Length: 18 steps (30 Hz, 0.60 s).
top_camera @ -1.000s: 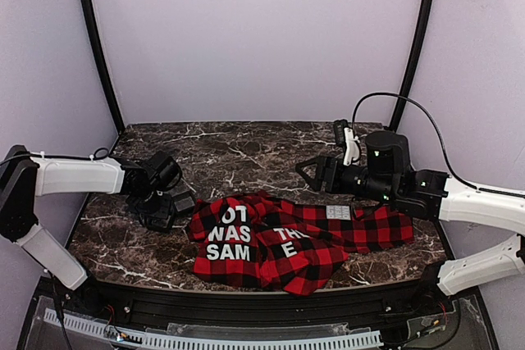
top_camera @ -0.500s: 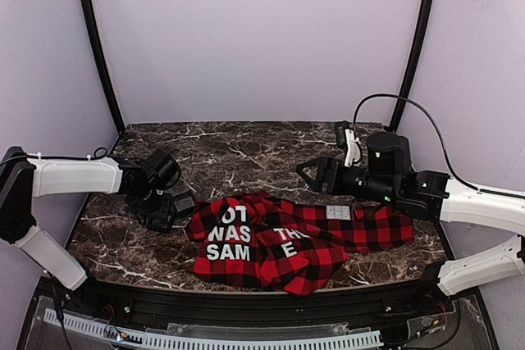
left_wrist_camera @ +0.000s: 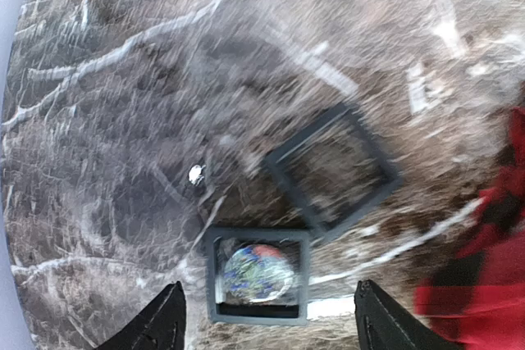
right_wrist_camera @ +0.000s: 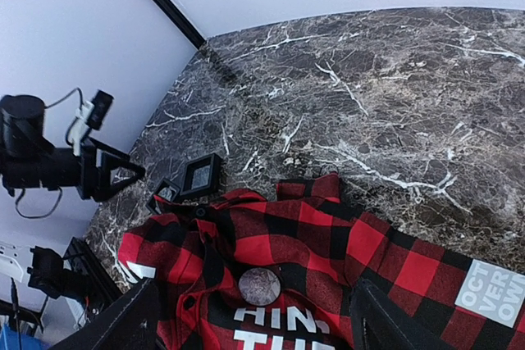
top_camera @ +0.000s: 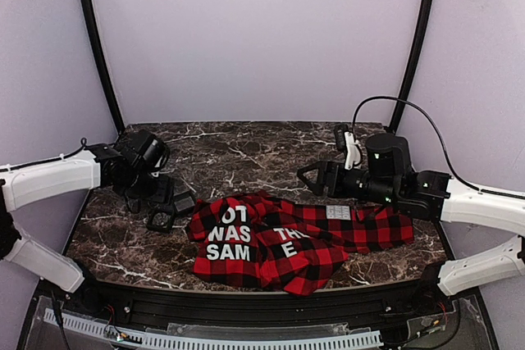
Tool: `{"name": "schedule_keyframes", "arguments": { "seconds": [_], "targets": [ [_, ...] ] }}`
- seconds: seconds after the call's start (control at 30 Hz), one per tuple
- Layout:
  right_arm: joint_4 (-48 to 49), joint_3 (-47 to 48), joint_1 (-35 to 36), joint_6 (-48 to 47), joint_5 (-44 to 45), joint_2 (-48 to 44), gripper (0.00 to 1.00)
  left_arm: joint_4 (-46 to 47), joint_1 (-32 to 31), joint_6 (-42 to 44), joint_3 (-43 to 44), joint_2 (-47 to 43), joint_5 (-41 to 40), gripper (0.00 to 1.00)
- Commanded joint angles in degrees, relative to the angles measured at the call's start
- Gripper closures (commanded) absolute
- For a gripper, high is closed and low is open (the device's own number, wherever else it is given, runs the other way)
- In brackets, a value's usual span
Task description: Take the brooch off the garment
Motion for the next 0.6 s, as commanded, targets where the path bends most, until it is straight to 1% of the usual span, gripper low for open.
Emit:
{"name": "schedule_keyframes", "arguments": {
  "seconds": [0.0, 0.03, 0.07, 0.1, 0.13, 0.17, 0.2, 0.23, 0.3, 0.43, 0.53, 0.57],
  "targets": [
    [-1.33, 1.03, -0.38, -1.99, -3.91, 2.55, 0.2, 5.15, 0.38, 6.66, 4.66, -6.16, 12.87, 0.15],
    [-1.23, 1.1, -0.34, -2.14, -5.04, 3.61, 0.2, 6.56, 0.36, 8.3, 6.1, -6.74, 18.4, 0.11],
    [-1.17, 1.14, -0.21, -2.13, -5.68, 4.73, 0.2, 7.21, 0.36, 8.99, 6.81, -6.79, 21.17, 0.04],
    [-1.16, 1.16, -0.16, -2.06, -5.75, 5.76, 0.2, 8.33, 0.36, 10.05, 8.31, -6.59, 26.49, 0.03],
    [-0.96, 1.03, -0.09, -2.03, -7.46, 6.72, 0.2, 8.88, 0.32, 10.56, 9.06, -6.37, 29.08, 0.02],
    [-0.67, 0.87, 0.05, -2.07, -8.23, 7.69, 0.2, 9.93, 0.24, 11.32, 10.43, -5.48, 34.25, 0.01],
    [-0.32, 0.66, 0.14, -2.11, -9.18, 8.55, 0.2, 10.39, 0.17, 11.64, 11.63, -4.93, 36.61, 0.01],
    [0.11, 0.48, 0.3, -2.23, -10.39, 9.58, 0.2, 11.08, -0.04, 12.14, 12.13, -3.49, 40.97, 0.01],
    [0.88, 0.21, 0.98, -2.3, -12.96, 11.63, 0.2, 12.42, -0.91, 12.84, 13.23, -1.29, 46.23, 0.01],
    [1.38, -0.22, 2.94, -1.49, -13.77, 15.72, 0.23, 13.98, -4.75, 14.05, 14.5, 2.58, 49.98, 0.01],
    [3.63, -1.22, 4.42, -0.19, -14.96, 18.37, 0.27, 15.9, -8.43, 14.72, 13.72, 4.34, 49.54, 0.01],
    [4.56, -1.38, 4.88, 0.28, -15.35, 19.19, 0.3, 16.27, -10.19, 14.95, 13.52, 4.72, 49.14, 0.01]
  ]
}}
